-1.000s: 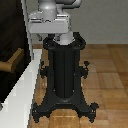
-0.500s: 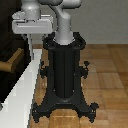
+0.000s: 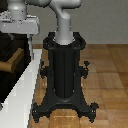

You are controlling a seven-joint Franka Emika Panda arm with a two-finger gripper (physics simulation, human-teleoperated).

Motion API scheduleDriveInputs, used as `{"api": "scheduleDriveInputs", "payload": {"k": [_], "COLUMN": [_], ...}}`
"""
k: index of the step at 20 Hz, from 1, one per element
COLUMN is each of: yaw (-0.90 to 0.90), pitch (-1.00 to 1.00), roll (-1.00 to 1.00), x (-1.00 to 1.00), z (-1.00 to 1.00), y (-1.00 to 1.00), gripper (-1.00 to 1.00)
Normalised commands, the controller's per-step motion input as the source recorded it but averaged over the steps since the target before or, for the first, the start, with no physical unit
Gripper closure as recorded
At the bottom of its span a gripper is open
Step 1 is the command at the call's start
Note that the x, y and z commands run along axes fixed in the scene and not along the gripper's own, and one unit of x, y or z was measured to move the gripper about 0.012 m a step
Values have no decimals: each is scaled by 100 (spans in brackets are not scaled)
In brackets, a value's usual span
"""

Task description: Open the door by pressing down and pulling on the handle.

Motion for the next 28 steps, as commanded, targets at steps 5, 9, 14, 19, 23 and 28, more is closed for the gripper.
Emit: {"api": "scheduleDriveInputs", "payload": {"k": [5,9,14,19,23,28], "yaw": [-3,-11,0,0,0,0], "pitch": [0,0,0,0,0,0], "roll": [0,0,0,0,0,0], "x": [0,0,0,0,0,0], "z": [0,0,0,0,-75,-60], "y": [-40,0,-60,-20,-50,-40], "gripper": [-100,-100,-100,-100,-100,-100]}}
